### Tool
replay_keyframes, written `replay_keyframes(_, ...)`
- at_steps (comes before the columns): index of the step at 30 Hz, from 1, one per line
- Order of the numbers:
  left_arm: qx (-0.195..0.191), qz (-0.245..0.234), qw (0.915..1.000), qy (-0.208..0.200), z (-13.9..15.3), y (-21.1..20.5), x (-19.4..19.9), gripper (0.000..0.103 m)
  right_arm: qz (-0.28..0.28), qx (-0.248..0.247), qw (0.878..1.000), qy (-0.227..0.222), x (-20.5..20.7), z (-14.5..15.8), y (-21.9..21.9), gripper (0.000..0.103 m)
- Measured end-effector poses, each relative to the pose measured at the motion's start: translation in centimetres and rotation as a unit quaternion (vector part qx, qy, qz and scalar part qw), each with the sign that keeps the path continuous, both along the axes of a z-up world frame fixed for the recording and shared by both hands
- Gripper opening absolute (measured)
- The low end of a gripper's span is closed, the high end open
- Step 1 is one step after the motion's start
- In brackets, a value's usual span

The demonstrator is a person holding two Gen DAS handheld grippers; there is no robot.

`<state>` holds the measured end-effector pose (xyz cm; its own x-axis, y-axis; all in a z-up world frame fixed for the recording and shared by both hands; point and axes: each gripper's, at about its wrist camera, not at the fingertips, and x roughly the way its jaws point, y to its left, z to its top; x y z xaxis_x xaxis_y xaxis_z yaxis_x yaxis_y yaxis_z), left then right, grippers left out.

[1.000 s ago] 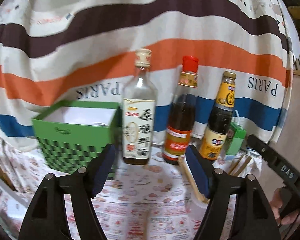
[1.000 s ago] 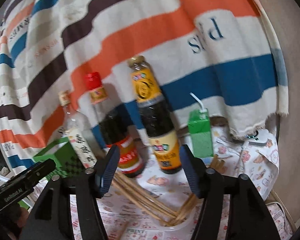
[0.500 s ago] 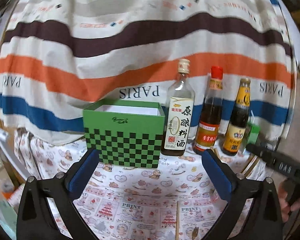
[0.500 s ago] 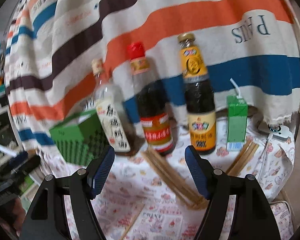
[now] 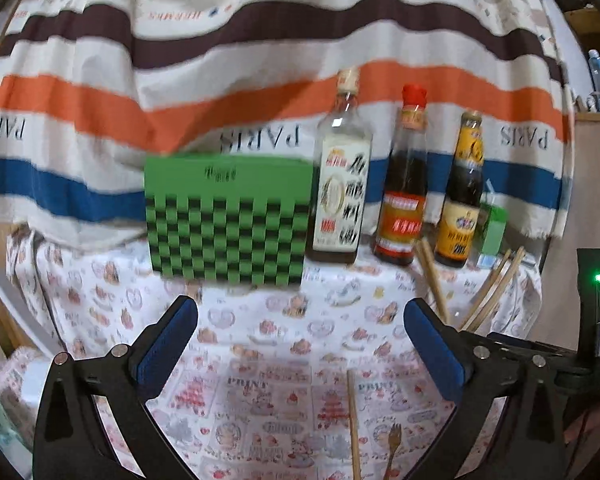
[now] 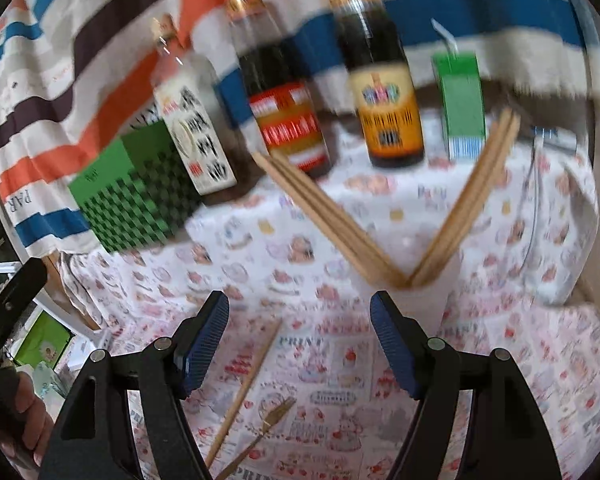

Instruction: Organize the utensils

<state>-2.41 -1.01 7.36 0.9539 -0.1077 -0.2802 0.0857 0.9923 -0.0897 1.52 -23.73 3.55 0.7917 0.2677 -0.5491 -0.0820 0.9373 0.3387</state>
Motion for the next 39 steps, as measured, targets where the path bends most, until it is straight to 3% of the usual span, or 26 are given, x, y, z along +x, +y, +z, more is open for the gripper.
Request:
replay_keyframes(5,0.015,0.031,0.9986,0.039,-2.7,0.5,1.9,0.102,0.011,0.036,0.998,0.05,0.9,-2.8,-0.2,0.075)
replay_keyframes(9,0.004,0.051,0.9961,0.071,-4.1,1.4,3.3,0.102,0.032,0.064,0.993,0.091,1.5,-4.8,0.2,0.075)
replay_keyframes(15,-0.014,0.066,0.994,0.086,-4.4,2.6,3.7,0.102,0.076,0.137,0.974,0.166,2.5,-8.1,1.1,0.049)
replay_keyframes(25,-0.033,0.078,0.9918,0.096,-4.4,3.4,4.0,0.102,0.073,0.054,0.973,0.211,2.8,-10.2,4.5,0.027)
replay_keyframes(31,-0.024,0.088,0.9916,0.092,-4.3,3.4,3.9,0.102,0.07,0.045,0.971,0.224,3.0,-10.8,4.8,0.02)
replay_keyframes(39,-0.063,0.092,0.9867,0.119,-5.0,4.7,4.7,0.102,0.064,0.008,0.974,0.219,3.5,-10.6,6.2,0.017)
